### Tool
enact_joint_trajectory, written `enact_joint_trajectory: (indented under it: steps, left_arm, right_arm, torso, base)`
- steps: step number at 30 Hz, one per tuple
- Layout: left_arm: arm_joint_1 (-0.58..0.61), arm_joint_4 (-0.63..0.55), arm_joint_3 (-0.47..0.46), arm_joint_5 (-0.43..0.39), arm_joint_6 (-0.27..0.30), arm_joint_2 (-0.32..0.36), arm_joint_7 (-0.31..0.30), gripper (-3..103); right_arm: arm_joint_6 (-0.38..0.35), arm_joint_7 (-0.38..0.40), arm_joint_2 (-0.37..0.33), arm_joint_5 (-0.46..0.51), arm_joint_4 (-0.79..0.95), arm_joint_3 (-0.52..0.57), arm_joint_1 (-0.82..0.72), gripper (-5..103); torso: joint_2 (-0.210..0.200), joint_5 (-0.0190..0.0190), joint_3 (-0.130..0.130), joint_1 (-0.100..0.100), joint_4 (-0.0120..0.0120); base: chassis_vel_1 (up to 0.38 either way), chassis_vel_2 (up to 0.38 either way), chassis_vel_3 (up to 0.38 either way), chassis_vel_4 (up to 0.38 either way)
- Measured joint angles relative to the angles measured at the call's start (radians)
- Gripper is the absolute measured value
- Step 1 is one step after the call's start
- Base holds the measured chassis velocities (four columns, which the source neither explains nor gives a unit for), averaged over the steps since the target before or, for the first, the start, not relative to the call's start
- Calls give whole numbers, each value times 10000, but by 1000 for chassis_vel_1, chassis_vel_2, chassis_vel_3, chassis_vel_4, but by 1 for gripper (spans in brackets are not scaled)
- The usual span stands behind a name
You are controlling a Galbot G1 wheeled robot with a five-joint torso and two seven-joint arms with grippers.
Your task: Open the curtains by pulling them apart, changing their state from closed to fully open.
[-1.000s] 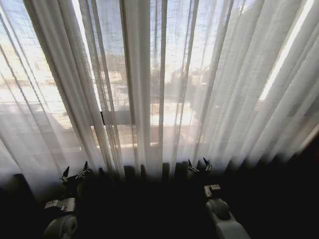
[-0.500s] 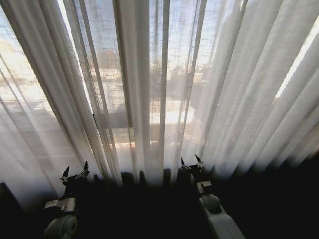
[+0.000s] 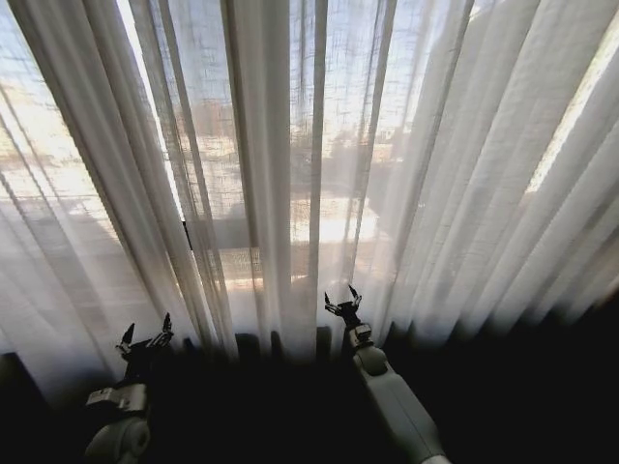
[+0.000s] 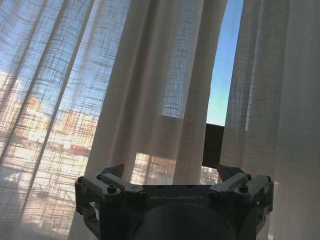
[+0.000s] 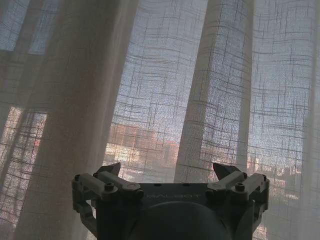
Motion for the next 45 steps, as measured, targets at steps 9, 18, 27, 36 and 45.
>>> enact_joint_trajectory:
  steps: [9, 18, 27, 36, 45]
  left_arm:
    - [0, 0, 0, 0, 0, 0, 0, 100]
    - [0, 0, 0, 0, 0, 0, 0, 100]
    - [0, 0, 0, 0, 0, 0, 0, 100]
    - [0, 0, 0, 0, 0, 0, 0, 100]
    - [0, 0, 0, 0, 0, 0, 0, 100]
  right_arm:
    - [76, 273, -125, 35, -538, 387, 261, 100]
    - [206, 180, -371, -104, -889, 726, 192, 100]
    - [263, -49, 86, -368, -934, 682, 227, 73]
    - [521, -166, 134, -640, -983, 850, 251, 40]
    - [580, -445, 239, -676, -799, 972, 122, 13]
  torso:
    - [0, 1, -1, -3, -2]
    - [2, 2, -2, -5, -3]
    - [2, 2, -2, -4, 0]
    - [1, 2, -2, -4, -2]
    - [2, 2, -2, -4, -1]
  base:
    - [0, 0, 0, 0]
    - [0, 0, 0, 0]
    - [0, 0, 0, 0]
    - [0, 0, 0, 0]
    - [0, 0, 0, 0]
